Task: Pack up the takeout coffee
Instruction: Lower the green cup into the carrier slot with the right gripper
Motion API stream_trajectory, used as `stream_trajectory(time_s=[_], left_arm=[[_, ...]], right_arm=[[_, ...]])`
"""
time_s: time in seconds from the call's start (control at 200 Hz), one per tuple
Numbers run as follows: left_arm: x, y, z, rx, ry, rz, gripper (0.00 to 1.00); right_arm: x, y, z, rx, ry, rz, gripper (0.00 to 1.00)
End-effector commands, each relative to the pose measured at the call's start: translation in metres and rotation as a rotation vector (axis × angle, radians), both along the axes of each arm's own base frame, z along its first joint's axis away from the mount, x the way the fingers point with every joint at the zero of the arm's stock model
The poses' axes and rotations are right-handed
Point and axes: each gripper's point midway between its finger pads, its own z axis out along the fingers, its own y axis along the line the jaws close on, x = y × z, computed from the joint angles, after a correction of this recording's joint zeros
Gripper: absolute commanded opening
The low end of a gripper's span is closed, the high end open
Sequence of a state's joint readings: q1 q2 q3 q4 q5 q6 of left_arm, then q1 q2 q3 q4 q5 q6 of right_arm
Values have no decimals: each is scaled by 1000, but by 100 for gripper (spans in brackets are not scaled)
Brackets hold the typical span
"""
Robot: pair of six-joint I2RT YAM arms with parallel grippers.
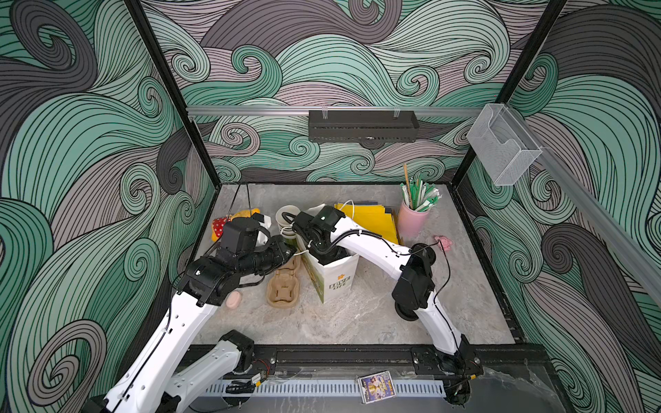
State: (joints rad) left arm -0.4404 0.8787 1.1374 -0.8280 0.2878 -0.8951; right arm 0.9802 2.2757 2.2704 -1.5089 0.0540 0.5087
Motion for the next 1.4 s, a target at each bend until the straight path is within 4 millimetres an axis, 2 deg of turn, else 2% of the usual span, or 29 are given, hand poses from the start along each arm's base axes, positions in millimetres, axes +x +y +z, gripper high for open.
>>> stream_trajectory(time_s=[0.0,0.415,1.136,1.256,1.396], left_arm=[[-3,6,-2,28,-4,5,0],[-3,6,-4,29,1,2,0],[-2,5,-2,28,-7,1,0],[-2,5,-1,27,-8,1,0],[-1,5,0,27,-10,-1,0]], right_arm=[[-15,-22,-47,-155,124,-6,55],[-15,-14,-67,-153,154,-3,54],[-23,-15,-101,-165,209,-9,54],[-20,-13,-90,-149,180,-11,54],[-13,-15,-54,-136,119,-8,60]])
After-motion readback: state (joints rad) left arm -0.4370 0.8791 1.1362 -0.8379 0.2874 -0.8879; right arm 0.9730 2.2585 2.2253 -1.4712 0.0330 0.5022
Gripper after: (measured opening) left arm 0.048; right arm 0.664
